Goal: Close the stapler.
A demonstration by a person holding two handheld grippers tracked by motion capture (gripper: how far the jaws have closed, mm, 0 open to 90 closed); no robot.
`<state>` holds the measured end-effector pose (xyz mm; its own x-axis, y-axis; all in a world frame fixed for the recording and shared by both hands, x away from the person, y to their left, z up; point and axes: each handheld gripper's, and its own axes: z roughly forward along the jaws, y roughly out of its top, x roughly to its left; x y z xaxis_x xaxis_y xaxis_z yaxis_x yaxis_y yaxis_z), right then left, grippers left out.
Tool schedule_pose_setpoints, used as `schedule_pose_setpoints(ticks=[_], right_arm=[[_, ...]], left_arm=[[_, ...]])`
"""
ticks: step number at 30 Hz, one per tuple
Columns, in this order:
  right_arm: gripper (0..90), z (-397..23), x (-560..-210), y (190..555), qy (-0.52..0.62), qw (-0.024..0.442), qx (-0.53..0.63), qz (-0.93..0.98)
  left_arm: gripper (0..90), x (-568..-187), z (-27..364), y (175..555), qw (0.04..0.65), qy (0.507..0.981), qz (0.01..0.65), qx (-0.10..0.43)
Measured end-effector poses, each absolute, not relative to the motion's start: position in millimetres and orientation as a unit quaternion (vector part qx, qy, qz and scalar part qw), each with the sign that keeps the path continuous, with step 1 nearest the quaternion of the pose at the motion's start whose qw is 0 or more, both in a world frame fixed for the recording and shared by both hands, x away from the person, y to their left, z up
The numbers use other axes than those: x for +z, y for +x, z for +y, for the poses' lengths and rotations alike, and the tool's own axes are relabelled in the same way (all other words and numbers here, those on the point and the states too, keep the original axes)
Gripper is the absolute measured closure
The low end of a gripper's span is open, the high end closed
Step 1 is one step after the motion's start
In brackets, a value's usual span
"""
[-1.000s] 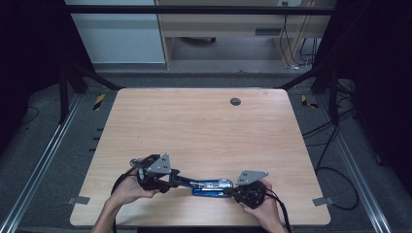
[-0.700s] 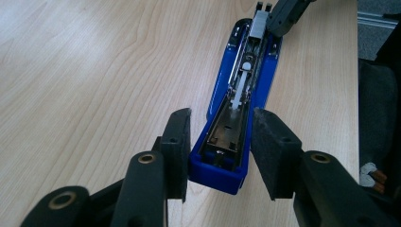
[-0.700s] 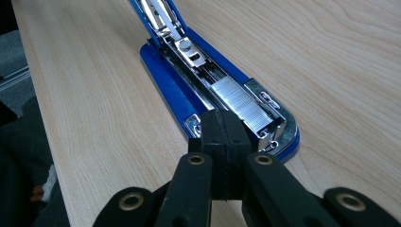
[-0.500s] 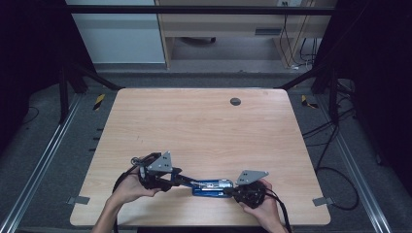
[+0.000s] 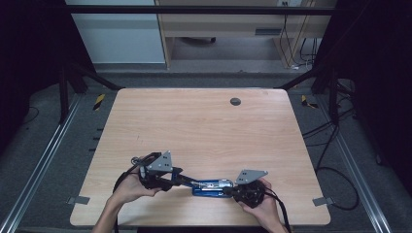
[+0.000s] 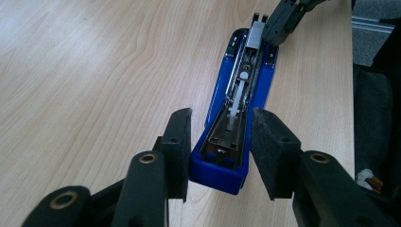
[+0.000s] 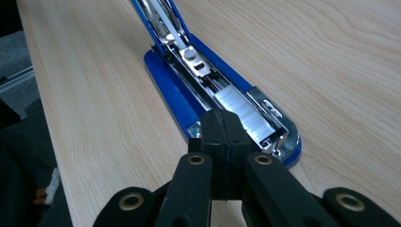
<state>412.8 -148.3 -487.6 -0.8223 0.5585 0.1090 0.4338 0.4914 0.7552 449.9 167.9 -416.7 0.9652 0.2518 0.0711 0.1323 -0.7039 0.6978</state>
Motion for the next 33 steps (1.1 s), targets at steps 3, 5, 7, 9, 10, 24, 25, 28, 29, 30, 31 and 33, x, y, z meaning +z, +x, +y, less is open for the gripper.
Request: schedule_pose_setpoints(ticks=[3,5,7,9,10,24,25,28,29,30,31,33], right_arm=[[90.0,-147,-484,412,0.285,0.078,0.422,0.857],[90.0,-146,-481,413,0.282,0.079,0.43,0.854],[90.0,-143,-478,414,0.278,0.079,0.437,0.852],[90.0,-139,-475,415,0.275,0.078,0.443,0.85],[90.0,-137,-474,416,0.273,0.078,0.445,0.849],[90.0,-103,-461,428,0.262,0.072,0.478,0.836],[90.0,-100,-461,429,0.26,0.069,0.479,0.835],[90.0,-93,-461,430,0.255,0.062,0.484,0.835],[90.0,-90,-461,430,0.254,0.055,0.488,0.833],[90.0,-87,-461,430,0.251,0.053,0.49,0.833],[90.0,-85,-460,429,0.248,0.054,0.49,0.834],[90.0,-80,-460,429,0.245,0.052,0.492,0.834]], left_arm=[[60.0,-416,167,450,0.37,0.92,0.104,0.082],[60.0,-415,167,450,0.366,0.921,0.1,0.083],[60.1,-415,167,450,0.366,0.921,0.101,0.083],[60.1,-415,167,450,0.366,0.921,0.101,0.083],[60.1,-415,167,450,0.366,0.921,0.101,0.082],[60.2,-414,165,449,0.37,0.92,0.103,0.082],[60.3,-413,165,450,0.371,0.92,0.102,0.081],[60.4,-412,163,450,0.371,0.919,0.101,0.083],[60.5,-411,163,450,0.368,0.921,0.099,0.083],[60.5,-411,162,449,0.37,0.92,0.101,0.083],[60.5,-410,161,449,0.37,0.92,0.1,0.084],[60.8,-409,161,449,0.374,0.918,0.101,0.083]])
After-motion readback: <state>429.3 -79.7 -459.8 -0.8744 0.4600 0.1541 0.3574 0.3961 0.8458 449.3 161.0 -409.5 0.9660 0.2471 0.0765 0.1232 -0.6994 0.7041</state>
